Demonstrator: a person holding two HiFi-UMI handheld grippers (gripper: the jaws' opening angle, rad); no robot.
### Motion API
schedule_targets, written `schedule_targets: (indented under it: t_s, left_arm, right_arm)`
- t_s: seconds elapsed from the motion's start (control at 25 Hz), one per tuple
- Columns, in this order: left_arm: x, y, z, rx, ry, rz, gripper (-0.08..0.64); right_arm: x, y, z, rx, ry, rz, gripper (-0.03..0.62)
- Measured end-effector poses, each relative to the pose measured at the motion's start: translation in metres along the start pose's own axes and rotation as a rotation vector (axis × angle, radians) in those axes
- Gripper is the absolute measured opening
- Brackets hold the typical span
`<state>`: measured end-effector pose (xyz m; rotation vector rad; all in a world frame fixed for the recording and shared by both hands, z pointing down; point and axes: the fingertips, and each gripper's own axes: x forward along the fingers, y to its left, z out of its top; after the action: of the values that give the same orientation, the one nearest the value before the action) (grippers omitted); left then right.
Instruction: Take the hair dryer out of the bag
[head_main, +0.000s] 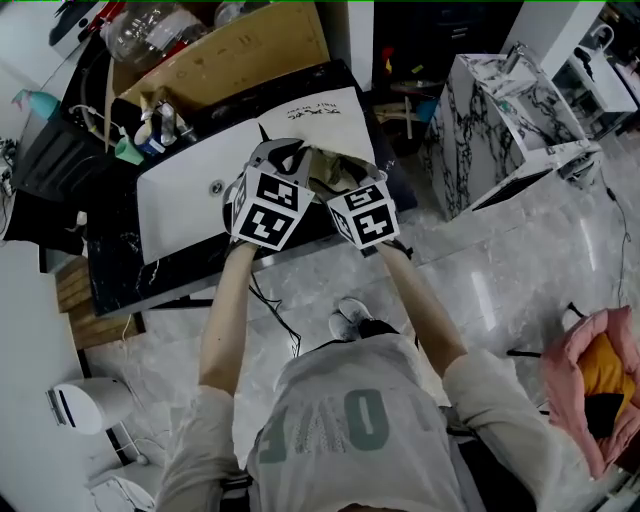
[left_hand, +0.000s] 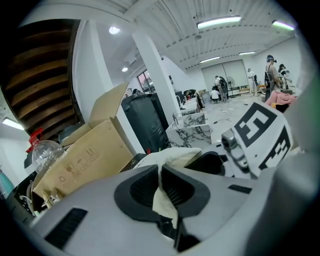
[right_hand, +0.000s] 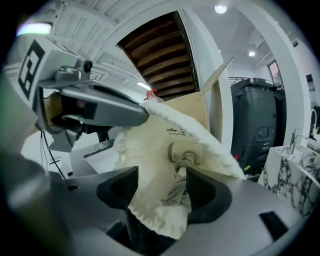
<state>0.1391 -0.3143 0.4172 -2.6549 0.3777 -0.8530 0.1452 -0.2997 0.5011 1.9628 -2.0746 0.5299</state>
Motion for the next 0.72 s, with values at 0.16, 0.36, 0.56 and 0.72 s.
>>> schedule_targets:
  t_s: [0.16,0.36,0.56,0.72]
  left_arm:
    - [0.003,0.003,0.007,-0.001,-0.012,-0.002,0.046]
    - [0.005,0.001,0.013,0.019,-0.017,-0.021,0.046]
    - [0.007,0.000,0.011,0.015,-0.018,-0.037,0.046]
    - [0.009,0.003,0.008,0.004,-0.014,-0.042,0.044]
  right_arm:
    - [0.028,-0.020,0.002,-0.040,0.066,-0.071,0.313]
    - [0.050,-0.039,-0.009,-0.042,0.150,-0.138,0.314]
    - [0.067,-0.055,-0.009,-0.049,0.206,-0.178,0.314]
    - [0.080,-0.065,-0.020,-0.096,0.295,-0.186,0.314]
